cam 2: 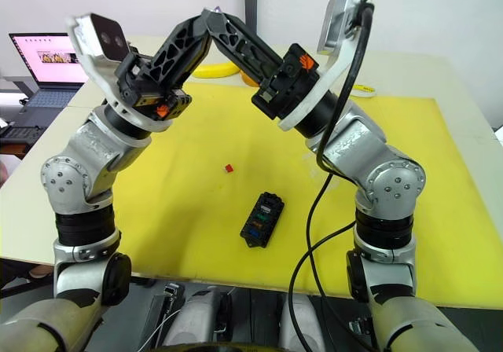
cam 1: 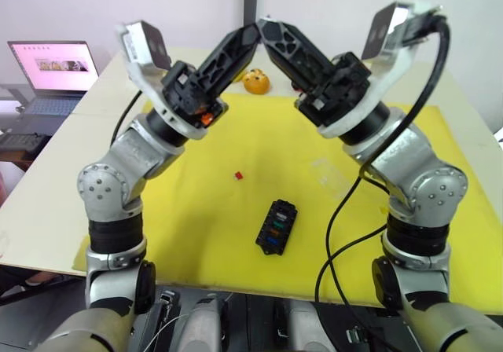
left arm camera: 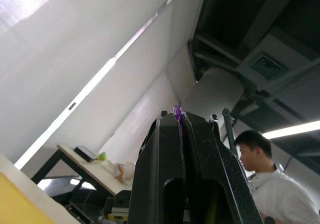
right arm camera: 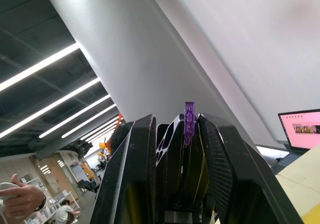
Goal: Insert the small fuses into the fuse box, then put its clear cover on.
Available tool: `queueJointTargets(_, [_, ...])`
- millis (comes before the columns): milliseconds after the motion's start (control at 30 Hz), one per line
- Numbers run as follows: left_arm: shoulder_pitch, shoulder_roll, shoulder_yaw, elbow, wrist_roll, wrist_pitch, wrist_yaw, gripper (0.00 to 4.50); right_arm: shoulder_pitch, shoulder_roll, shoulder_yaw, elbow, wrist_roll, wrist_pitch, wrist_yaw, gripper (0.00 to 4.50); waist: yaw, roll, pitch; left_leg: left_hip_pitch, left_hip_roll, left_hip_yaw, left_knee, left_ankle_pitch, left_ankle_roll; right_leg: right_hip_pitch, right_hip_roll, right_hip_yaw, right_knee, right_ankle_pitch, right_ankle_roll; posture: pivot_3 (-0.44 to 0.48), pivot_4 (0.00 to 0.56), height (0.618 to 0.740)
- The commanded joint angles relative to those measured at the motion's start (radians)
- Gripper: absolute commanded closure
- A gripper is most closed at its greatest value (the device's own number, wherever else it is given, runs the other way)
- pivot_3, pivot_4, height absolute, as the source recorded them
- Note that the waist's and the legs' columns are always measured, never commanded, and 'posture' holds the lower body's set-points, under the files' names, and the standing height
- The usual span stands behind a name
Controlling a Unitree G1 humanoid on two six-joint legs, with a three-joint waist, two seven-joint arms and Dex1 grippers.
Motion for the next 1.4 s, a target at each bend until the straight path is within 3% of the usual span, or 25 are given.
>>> queueJointTargets(33, [-0.022,-0.002,0.008,-0.029,-0.003,-0.019,0.005,4.50,-0.005,-0.001,-0.023,-0.048,0.031,-0.011,0.007,3.08,0.000,0.000,0.000,0.000,0.000,0.000,0.000,0.000,0.000,0.000,0.000,0.000,0.000,0.000,0.000,0.000,0.150,0.737])
queueJointTargets(533, [-0.032,-0.006,0.004,-0.013,0.009,-0.014,0.000,4.50,0.008,-0.011,-0.024,-0.057,0.046,-0.014,0.003,3.08,0.000,0.000,0.000,0.000,0.000,0.000,0.000,0.000,0.000,0.000,0.000,0.000,-0.001,0.000,0.000,0.000,0.150,0.737])
queueJointTargets(667, [-0.034,-0.006,0.003,-0.009,0.014,-0.013,-0.004,4.50,0.005,-0.010,-0.025,-0.055,0.045,-0.016,0.004,4.34,0.000,0.000,0.000,0.000,0.000,0.000,0.000,0.000,0.000,0.000,0.000,0.000,-0.001,0.000,0.000,0.000,0.150,0.737])
queueJointTargets(700, [-0.034,-0.005,0.002,-0.008,0.016,-0.012,-0.005,4.50,0.004,-0.010,-0.026,-0.055,0.046,-0.015,0.004,4.48,0.000,0.000,0.000,0.000,0.000,0.000,0.000,0.000,0.000,0.000,0.000,0.000,-0.001,0.000,0.000,0.000,0.150,0.737])
queueJointTargets(967, [-0.034,-0.004,0.003,-0.006,0.013,-0.007,-0.002,4.50,0.005,-0.016,-0.029,-0.058,0.050,-0.012,-0.001,4.48,0.000,0.000,0.000,-0.001,0.000,0.000,-0.001,0.000,0.000,0.000,0.000,0.000,-0.002,0.000,0.000,0.000,0.150,0.737])
queueJointTargets(1133, [-0.037,0.018,0.002,0.026,-0.076,0.028,0.047,4.50,0.016,-0.034,-0.031,-0.066,0.056,0.000,0.000,4.48,0.000,0.000,0.000,-0.001,0.002,0.000,-0.001,0.000,0.000,0.000,0.000,0.000,-0.002,0.000,0.000,0.000,0.150,0.737])
queueJointTargets(1167, [-0.037,0.026,0.005,0.030,-0.094,0.033,0.053,3.86,0.018,-0.041,-0.032,-0.066,0.058,0.005,0.004,4.50,0.000,0.000,0.000,-0.001,0.002,0.000,-0.001,0.000,0.000,0.000,0.000,0.000,-0.002,0.000,0.000,0.000,0.150,0.737])
queueJointTargets(1267, [-0.038,0.065,0.017,0.030,-0.142,0.055,0.054,2.59,0.028,-0.086,-0.036,-0.064,0.057,0.033,0.032,4.50,0.000,0.000,0.000,-0.001,0.002,0.000,-0.001,0.000,0.001,0.000,0.000,0.000,-0.002,0.000,0.000,0.000,0.150,0.737])
queueJointTargets(1400, [-0.042,0.212,0.040,0.054,-0.171,0.146,0.002,0.52,0.038,-0.221,-0.034,-0.041,-0.009,0.121,0.157,4.50,-0.001,0.001,0.001,-0.001,0.003,0.000,-0.001,0.000,0.001,0.000,0.000,0.000,-0.003,0.000,0.000,0.000,0.150,0.737])
